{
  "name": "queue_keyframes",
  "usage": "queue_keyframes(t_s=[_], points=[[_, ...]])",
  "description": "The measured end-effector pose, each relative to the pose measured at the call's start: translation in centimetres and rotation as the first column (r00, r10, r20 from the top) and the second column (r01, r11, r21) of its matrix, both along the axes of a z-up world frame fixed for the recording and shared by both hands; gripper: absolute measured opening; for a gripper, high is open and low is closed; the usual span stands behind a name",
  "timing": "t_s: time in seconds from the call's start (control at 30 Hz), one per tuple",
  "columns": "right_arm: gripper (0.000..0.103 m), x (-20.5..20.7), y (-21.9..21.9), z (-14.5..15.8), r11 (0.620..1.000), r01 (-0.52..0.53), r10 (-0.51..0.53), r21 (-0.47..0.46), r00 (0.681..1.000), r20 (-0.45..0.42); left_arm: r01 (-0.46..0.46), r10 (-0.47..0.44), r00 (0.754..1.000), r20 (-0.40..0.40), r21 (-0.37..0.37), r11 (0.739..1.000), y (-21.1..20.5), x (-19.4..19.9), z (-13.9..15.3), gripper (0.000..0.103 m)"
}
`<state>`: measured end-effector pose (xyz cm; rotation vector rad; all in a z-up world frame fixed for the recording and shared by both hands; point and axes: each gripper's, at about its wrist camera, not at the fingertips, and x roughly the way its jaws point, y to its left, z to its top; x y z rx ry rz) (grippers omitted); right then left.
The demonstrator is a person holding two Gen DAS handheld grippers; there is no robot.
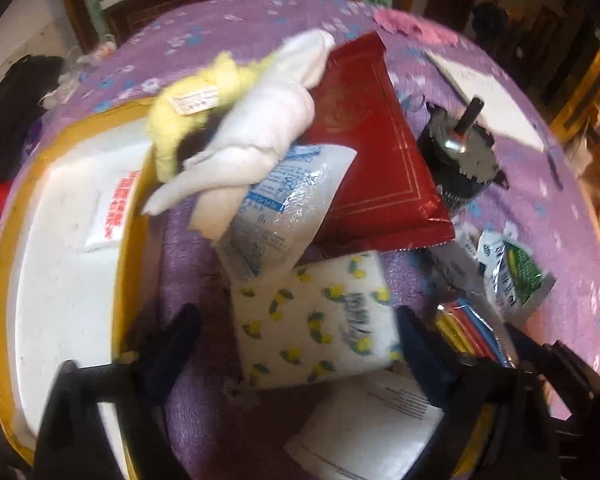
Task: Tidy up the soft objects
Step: 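Grasp the lemon-print tissue pack with the left tool while the right grasps the dark sponge, then lower the tissue pack and sponge into the yellow-rimmed tray and open both tools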
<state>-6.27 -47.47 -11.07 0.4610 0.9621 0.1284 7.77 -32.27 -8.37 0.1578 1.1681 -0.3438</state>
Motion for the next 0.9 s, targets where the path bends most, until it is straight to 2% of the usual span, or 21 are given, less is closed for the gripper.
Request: queue_keyframes(t_s=[0.13,0.23,0.4,0.57,0.63,0.73,0.8,0.9], points=[[0.043,0.0,0.6,0.3,0.999,0.001,0.000,-0.048,1.000,0.009,0.017,-0.017,1.000,0.004,-0.043,0.999,1.0,-0.8,0.4,0.077],[0.038,-0.4,0.9,0.6,0.997,-0.001,0.002,-0.074,1.000,0.021,0.007,-0.005,1.000,0.017,-0.129,0.992,2.2,-2.3,1.5,0.076],[0.036,-2.1,0.8,1.4,0.999,0.003,0.000,-0.038,0.997,0.076,0.011,-0.002,1.000,0.030,-0.292,0.956,5.1,-4.6,4.6,0.076],[0.036,-3.6,1.8,4.0,0.999,-0.033,0.034,-0.009,0.984,0.175,-0.027,0.057,0.996,0.070,-0.365,0.931,10.3,-7.9,7.8,0.076],[0.036,-3.5,2.6,5.6,0.999,-0.046,0.046,-0.008,0.975,0.216,-0.064,0.109,0.989,0.102,-0.375,0.925,13.9,-8.9,9.4,0.076],[0.036,-2.2,5.1,8.0,0.994,-0.110,0.101,0.017,0.957,0.271,-0.132,0.199,0.964,0.177,-0.331,0.935,18.2,-9.9,10.8,0.076],[0.036,-0.7,7.6,8.8,0.985,-0.166,0.149,0.036,0.948,0.280,-0.173,0.237,0.955,0.180,-0.314,0.933,20.4,-9.8,10.2,0.076],[0.036,2.0,12.3,8.8,0.972,-0.232,0.216,0.038,0.946,0.240,-0.241,0.293,0.945,0.147,-0.296,0.924,22.5,-8.4,8.0,0.076]])
